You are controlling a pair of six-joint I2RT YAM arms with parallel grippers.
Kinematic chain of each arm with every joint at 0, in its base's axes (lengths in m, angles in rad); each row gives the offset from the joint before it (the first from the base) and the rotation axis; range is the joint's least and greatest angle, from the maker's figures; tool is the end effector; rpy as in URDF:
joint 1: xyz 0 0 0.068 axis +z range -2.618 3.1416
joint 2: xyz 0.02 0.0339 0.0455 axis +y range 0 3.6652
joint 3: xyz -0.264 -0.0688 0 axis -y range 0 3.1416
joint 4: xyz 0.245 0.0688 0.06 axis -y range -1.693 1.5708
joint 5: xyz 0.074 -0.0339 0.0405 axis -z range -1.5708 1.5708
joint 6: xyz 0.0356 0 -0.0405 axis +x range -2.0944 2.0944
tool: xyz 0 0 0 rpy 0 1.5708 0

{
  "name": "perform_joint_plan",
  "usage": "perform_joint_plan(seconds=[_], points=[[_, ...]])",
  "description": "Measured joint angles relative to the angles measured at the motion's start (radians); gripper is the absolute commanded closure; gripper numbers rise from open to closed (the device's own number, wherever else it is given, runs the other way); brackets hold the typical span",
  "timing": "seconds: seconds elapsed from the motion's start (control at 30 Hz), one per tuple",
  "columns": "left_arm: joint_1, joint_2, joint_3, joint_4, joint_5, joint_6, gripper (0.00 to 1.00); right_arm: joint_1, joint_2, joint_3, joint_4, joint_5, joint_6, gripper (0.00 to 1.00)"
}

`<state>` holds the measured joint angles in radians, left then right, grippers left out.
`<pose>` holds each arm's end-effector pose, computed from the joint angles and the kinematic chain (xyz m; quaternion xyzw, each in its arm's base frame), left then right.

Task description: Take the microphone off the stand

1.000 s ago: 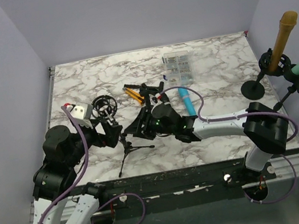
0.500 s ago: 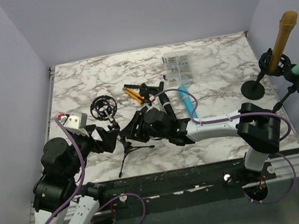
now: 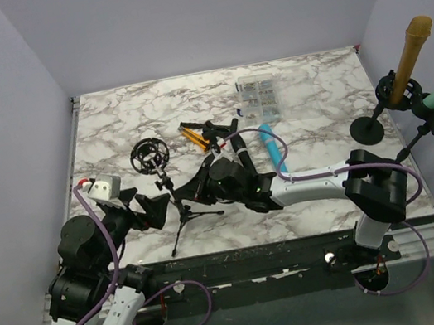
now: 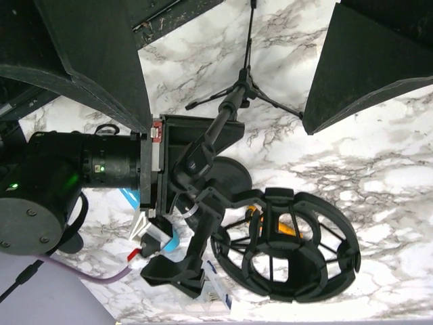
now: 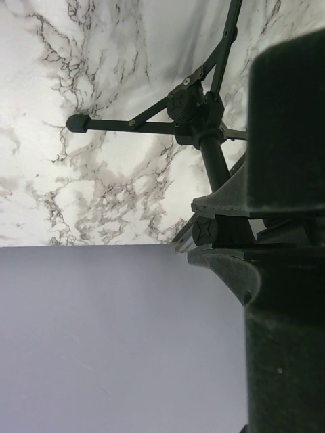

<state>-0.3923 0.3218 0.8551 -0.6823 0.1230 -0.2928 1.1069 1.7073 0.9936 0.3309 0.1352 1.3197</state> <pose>0.0521 -0.0263 0.3570 0.0777 0.7534 -0.2626 0.5978 0.1751 0.3393 0.2192 0.1254 0.8181 0.5035 0.2478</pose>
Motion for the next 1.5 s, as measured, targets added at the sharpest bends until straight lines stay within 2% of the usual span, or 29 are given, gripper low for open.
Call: perform_joint_plan(seconds=[0.2,0.43,0.67,0.8,1.0,1.1,1.2,1.27,1.33,1.43,1.47,1.5], points=[[0.000,-0.045,-0.063,0.000,-0.022,-0.026,0.02,-0.023,-0.017,0.009,-0.034,-0.011,-0.082,0.99],[0.000,-0.072,-0.079,0.006,-0.048,-0.043,0.01,-0.082,-0.023,0.005,-0.026,-0.102,-0.141,0.99],[0.000,-0.088,-0.100,0.011,-0.064,-0.053,0.01,-0.126,-0.017,-0.167,0.316,-0.248,-0.137,0.99],[0.000,-0.096,-0.106,0.010,-0.063,-0.063,0.01,-0.137,0.050,-0.222,0.535,-0.288,-0.102,0.98],[0.000,-0.103,-0.106,0.010,-0.063,-0.082,0.01,-0.141,0.121,-0.190,0.597,-0.297,-0.077,0.85],[0.000,-0.107,-0.106,0.009,-0.063,-0.094,0.02,-0.142,0.126,-0.181,0.588,-0.293,-0.077,0.73],[0.000,-0.114,-0.104,0.007,-0.063,-0.099,0.01,-0.141,0.109,-0.170,0.545,-0.280,-0.086,0.53],[0.000,-0.120,-0.101,0.007,-0.063,-0.099,0.02,-0.136,0.080,-0.149,0.455,-0.258,-0.123,0.40],[0.000,-0.125,-0.097,0.008,-0.063,-0.099,0.02,-0.126,0.045,-0.118,0.314,-0.220,-0.152,0.31],[0.000,-0.130,-0.093,0.009,-0.064,-0.097,0.01,-0.111,0.008,-0.018,0.059,-0.157,-0.182,0.06],[0.000,-0.130,-0.093,0.009,-0.064,-0.097,0.02,-0.105,0.006,0.031,-0.027,-0.138,-0.188,0.01],[0.000,-0.130,-0.093,0.009,-0.064,-0.096,0.01,-0.101,0.006,0.080,-0.108,-0.123,-0.194,0.01]])
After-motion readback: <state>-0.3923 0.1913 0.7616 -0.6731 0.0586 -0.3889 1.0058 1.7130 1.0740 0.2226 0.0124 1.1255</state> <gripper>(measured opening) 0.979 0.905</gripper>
